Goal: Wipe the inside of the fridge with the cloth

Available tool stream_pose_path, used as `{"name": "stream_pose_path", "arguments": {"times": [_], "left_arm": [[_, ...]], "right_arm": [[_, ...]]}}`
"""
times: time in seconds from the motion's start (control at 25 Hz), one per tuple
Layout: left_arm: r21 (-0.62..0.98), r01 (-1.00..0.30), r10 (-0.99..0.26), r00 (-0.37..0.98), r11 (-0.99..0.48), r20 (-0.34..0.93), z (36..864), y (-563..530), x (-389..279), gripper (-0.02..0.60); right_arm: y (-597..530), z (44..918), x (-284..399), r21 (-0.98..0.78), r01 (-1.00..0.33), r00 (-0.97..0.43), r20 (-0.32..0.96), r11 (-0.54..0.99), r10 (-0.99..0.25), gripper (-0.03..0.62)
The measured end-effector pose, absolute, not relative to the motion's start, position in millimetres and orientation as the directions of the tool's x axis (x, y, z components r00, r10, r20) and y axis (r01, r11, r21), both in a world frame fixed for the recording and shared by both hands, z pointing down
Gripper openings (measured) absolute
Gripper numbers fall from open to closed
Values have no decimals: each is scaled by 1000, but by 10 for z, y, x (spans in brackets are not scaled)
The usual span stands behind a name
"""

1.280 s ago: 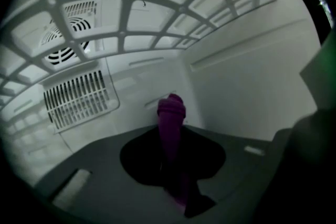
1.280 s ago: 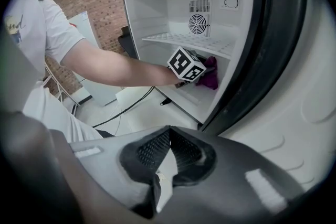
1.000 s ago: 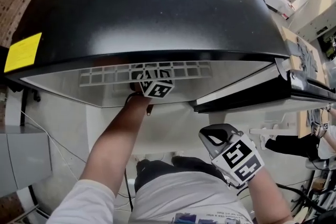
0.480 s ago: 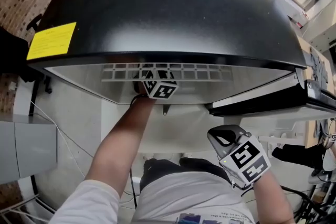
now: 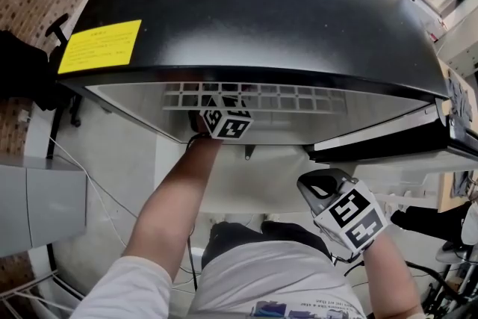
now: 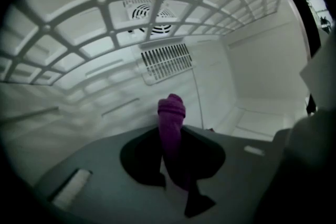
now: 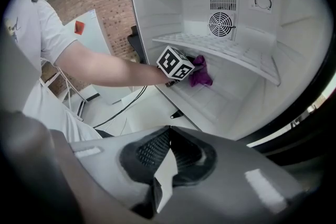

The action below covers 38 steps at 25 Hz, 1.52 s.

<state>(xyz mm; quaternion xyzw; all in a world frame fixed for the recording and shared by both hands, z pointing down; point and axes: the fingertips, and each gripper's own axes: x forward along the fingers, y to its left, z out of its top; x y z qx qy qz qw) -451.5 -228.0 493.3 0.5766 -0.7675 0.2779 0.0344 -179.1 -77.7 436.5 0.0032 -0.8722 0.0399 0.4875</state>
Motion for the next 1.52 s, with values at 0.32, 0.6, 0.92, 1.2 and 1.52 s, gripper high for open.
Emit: {"name": "stream_pose_path", "arguments": {"times": [0.32,0.6,0.92,1.2,1.52], "left_arm": [[-350,-901,-834,-389,255,392,4973,-1996,-4712,69],[-264,-920,-823,-380,290,423,5234,-1934,-4684,69],[-212,-920,-832,-389,329,396,5046,-1809,-4605,69],[-197,-919,-836,-392,341,384,4977,-1639,-4510,69],[-155,-899,-837,-439,411,328,4716,-1450,-4461,68]], "right_arm": [[-636,4406,-1916,-82,-23,-519,853,996,59,3],[-549,4412,-1963,-95,-23,-526,848,995,69,3],[-491,4441,-1916,-107,-29,-535,842,994,75,3],[-411,4428,-1916,-111,-20,-549,832,994,81,3],[-321,4453,-1828,-121,7,-553,827,993,105,3]]}}
